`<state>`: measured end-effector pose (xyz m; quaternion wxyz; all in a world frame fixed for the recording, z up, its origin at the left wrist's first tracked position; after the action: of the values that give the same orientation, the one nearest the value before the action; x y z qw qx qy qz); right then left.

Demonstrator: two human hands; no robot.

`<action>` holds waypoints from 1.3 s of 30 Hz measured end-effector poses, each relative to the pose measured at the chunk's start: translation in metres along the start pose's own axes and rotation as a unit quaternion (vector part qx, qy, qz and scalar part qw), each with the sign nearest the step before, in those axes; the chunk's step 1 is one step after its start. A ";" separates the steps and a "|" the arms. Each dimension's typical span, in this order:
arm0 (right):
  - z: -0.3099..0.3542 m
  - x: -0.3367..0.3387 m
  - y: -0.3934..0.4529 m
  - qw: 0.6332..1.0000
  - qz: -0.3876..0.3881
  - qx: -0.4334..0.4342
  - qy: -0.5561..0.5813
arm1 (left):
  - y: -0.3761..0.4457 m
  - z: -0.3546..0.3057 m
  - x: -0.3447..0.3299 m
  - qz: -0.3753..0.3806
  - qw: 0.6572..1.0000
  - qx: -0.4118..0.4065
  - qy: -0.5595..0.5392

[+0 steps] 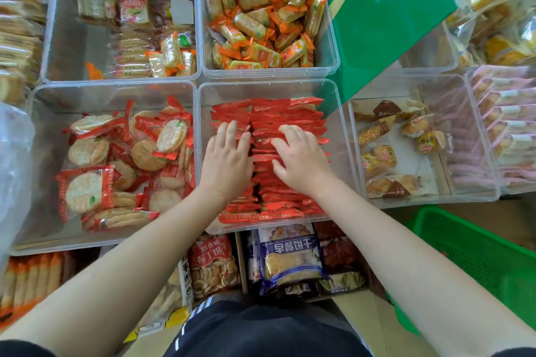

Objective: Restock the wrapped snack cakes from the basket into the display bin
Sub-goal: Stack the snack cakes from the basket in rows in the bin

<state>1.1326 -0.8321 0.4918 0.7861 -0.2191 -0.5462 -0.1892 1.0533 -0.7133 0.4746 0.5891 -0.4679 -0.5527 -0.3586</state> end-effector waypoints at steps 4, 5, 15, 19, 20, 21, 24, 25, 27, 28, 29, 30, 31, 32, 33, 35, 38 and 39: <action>0.002 -0.007 -0.026 0.997 0.077 -0.019 0.015 | -0.030 -0.007 0.006 0.008 0.999 -0.034 -0.022; 0.004 -0.011 -0.029 0.995 0.101 -0.020 0.020 | -0.034 -0.008 0.003 0.029 0.999 -0.039 -0.024; 0.018 -0.031 -0.038 0.988 0.148 -0.029 -0.030 | -0.047 0.001 -0.010 0.041 0.990 -0.131 -0.037; 0.030 -0.038 -0.028 0.987 0.156 -0.040 -0.002 | -0.048 -0.002 -0.008 0.015 0.990 -0.138 -0.028; 0.032 -0.039 -0.028 0.987 0.158 -0.037 0.010 | -0.048 -0.003 -0.008 0.012 0.990 -0.140 -0.022; 0.033 -0.041 -0.029 0.987 0.157 -0.034 0.022 | -0.047 -0.003 -0.007 0.009 0.990 -0.140 -0.020; 0.026 -0.035 -0.037 0.988 0.131 -0.042 0.071 | -0.048 -0.002 -0.005 0.001 0.990 -0.140 -0.023; 0.022 -0.029 -0.040 0.989 0.108 -0.048 0.094 | -0.048 -0.003 -0.005 0.000 0.990 -0.139 -0.025; 0.014 -0.022 -0.046 0.986 0.096 -0.064 0.116 | -0.048 -0.003 -0.005 0.001 0.989 -0.143 -0.031; 0.013 -0.022 -0.047 0.984 0.125 -0.069 0.107 | -0.049 -0.003 -0.005 0.003 0.989 -0.146 -0.033; 0.014 -0.024 -0.048 0.979 0.170 -0.074 0.087 | -0.049 -0.003 -0.005 0.007 0.988 -0.149 -0.033; 0.016 -0.028 -0.049 0.972 0.211 -0.079 0.064 | -0.049 -0.003 -0.006 0.012 0.988 -0.153 -0.031; 0.017 -0.031 -0.049 0.968 0.234 -0.082 0.046 | -0.049 -0.003 -0.007 0.018 0.987 -0.157 -0.028; 0.017 -0.032 -0.047 0.966 0.240 -0.083 0.038 | -0.049 -0.003 -0.007 0.024 0.987 -0.159 -0.023; 0.018 -0.031 -0.045 0.967 0.237 -0.083 0.038 | -0.049 -0.003 -0.008 0.027 0.987 -0.158 -0.019; 0.019 -0.029 -0.043 0.969 0.225 -0.085 0.055 | -0.049 -0.004 -0.008 0.032 0.987 -0.156 -0.013; 0.023 -0.029 -0.043 0.971 0.219 -0.077 0.050 | -0.048 -0.003 -0.009 0.046 0.986 -0.158 -0.006; 0.025 -0.031 -0.044 0.971 0.225 -0.070 0.030 | -0.048 -0.003 -0.009 0.054 0.986 -0.157 -0.002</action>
<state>1.0792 -0.8537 0.4760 0.8072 -0.3850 -0.4444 -0.0515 1.0079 -0.7319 0.4729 0.5262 -0.5843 -0.4645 -0.4074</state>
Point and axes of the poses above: each hand's wrist, its own y-axis towards the middle knuckle, its own x-axis out of the back of the hand, z = x × y, the point moved 6 cm from there along y, towards the middle knuckle, and after that the axes turned 8 degrees about y, right-handed, at the moved point
